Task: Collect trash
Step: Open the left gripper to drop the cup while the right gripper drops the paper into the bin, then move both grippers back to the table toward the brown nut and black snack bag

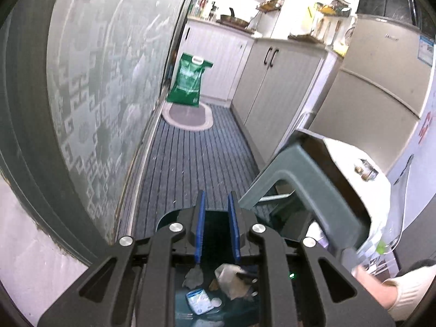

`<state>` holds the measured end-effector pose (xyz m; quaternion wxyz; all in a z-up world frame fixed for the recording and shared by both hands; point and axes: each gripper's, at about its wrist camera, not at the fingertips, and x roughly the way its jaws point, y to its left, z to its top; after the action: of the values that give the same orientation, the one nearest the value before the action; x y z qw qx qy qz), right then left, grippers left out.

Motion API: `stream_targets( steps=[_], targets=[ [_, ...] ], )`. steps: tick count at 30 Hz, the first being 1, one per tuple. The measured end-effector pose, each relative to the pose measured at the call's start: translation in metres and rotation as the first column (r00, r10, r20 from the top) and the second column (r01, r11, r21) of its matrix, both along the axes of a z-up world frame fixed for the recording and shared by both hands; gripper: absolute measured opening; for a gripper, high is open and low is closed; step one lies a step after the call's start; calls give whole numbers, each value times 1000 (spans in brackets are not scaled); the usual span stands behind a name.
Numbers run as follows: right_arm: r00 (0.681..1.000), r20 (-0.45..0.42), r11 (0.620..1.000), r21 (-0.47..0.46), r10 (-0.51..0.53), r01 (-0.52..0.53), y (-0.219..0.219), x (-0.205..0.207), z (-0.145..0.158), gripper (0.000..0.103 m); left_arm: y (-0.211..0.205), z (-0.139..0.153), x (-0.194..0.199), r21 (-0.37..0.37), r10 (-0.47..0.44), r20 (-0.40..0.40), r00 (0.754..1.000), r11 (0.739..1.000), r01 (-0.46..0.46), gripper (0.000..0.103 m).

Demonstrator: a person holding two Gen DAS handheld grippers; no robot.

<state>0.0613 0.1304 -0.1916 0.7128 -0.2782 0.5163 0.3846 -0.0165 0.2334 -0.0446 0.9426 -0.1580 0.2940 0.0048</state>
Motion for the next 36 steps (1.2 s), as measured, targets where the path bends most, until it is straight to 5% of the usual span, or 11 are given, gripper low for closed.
stream_targets(
  steps=[8,28,36],
  targets=[
    [1000,0,1000,1,11,-11,-5,-6,-6,28,-12,24,-4,11,6,89,996,1000,-7,18],
    [997,47,981,185,56,-63,-18,-25,68,28,-30,68,-6,-14,39,245,969,999,-36,26],
    [991,131,953,294,32,-70,-42,-24,128,28,-35,79,-6,-25,50,294,955,999,-45,29]
  ],
)
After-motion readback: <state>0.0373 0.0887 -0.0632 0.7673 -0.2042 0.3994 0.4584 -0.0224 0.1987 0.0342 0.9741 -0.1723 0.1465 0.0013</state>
